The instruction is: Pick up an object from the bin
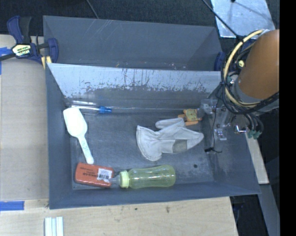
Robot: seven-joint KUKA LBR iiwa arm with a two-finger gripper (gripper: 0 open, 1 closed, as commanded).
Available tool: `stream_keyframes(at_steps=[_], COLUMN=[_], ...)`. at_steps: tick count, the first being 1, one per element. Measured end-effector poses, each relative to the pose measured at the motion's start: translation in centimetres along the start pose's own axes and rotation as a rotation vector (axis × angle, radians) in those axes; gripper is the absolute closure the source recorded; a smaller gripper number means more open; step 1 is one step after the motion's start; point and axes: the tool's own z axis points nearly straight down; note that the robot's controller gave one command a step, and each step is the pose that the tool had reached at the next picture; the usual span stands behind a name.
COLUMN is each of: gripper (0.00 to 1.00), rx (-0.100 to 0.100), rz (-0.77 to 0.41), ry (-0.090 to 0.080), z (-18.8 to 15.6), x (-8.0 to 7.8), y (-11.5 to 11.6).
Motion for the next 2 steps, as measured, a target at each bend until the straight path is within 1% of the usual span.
stream_keyframes(at_steps=[1,2], gripper=[0.0,0.0], rx=[0.001,0.003], rz=[-0.002,-0.018], ry=[-0.009,-0.013], z=[-0.5,2.6], x=[-0.1,0.0], y=[0.0,3.5])
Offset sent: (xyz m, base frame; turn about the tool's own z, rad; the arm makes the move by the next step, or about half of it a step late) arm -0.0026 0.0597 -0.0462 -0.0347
